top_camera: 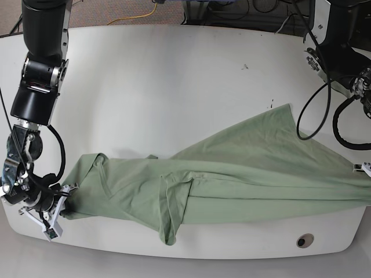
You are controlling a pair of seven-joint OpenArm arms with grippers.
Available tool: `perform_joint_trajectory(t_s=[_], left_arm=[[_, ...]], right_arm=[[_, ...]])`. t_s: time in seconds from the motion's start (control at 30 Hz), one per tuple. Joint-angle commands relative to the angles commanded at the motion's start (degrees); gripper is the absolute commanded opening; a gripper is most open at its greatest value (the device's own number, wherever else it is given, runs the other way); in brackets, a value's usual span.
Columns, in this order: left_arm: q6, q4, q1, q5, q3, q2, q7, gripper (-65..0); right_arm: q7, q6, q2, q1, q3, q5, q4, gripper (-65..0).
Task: Layout the t-shirt on the table in an organized manner, then fold the t-shirt properly
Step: 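Pull the held hem with the right gripper away from the left gripper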
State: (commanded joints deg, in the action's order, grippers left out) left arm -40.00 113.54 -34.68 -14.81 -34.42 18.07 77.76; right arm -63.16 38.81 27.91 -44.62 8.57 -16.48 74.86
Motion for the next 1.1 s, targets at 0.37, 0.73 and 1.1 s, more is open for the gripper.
perform_joint_trajectory(t_s=[0.37,0.73,1.1], left_arm=[[0.0,-1.1,-13.5,0.1,5.5,-1.5,0.0,-65.0],[0.0,-1.1,-20.9,0.1,11.2,-3.4,0.1,-65.0],[0.0,-0.7,-14.2,-0.1,11.2,-3.0,0.2,-65.0]], right_arm=[[-4.0,1.19,0.4,-11.4,-0.1,0.3,-0.4,-64.4],[-6.7,1.19,0.4,-16.9,-0.2,0.3,-0.1,-64.4],[-8.1,1.19,0.5,-9.2,0.2,-0.1,4.6,-64.4]])
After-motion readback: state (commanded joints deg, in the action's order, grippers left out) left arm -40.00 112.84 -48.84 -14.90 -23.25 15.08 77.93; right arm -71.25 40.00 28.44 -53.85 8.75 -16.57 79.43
